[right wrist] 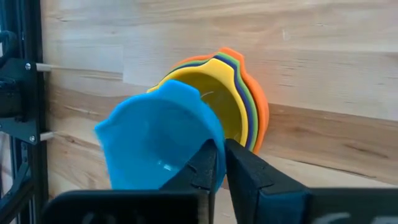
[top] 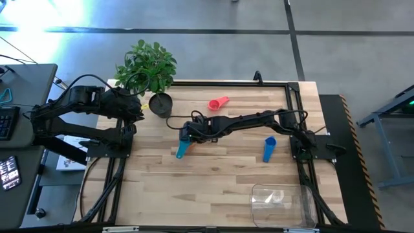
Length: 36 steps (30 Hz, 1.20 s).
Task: Nest measuring cups in basket
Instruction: Stack the light blue measuring cup on the yellow measuring cup, then stack the pink measuring cup on the light blue measuring cup
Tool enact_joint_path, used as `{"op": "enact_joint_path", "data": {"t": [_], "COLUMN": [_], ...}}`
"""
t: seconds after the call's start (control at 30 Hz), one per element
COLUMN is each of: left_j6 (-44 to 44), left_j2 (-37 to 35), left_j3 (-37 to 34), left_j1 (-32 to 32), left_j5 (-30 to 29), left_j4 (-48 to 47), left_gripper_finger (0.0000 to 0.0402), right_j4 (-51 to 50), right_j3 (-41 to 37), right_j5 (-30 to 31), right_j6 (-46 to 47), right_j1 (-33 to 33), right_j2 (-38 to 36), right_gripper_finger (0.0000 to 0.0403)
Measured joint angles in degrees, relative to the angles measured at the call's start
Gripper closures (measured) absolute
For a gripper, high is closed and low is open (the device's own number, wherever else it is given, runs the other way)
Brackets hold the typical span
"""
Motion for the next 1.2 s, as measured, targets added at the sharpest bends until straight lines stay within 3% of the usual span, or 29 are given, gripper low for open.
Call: {"op": "enact_joint_path", "data": {"t": [0.3, 0.8, 1.2], "left_j6": [0.0, 0.02, -4.8], "left_j2": [0.0, 0.0, 0.02], "left_j3": [0.0, 0.02, 0.02], "left_j1": [0.0, -0.02, -0.02], "left_j5": [0.0, 0.02, 0.04], "left_j4": [0.0, 0.02, 0.0], "left_gripper_finger": [0.0344, 0.0344, 0.0344], "right_j4": [0.0, -2.73, -24.55], "right_j3": [0.0, 1.52, 14.87], "right_j5": [1.14, 1.15, 2.37], "right_j6": [0.1, -8.24, -27.87], "right_j1": [-0.02, -1.31, -8.03], "right_j2": [0.0, -1.28, -1.75], "right_gripper_finger": [0.0326, 0.0323, 0.0323]}}
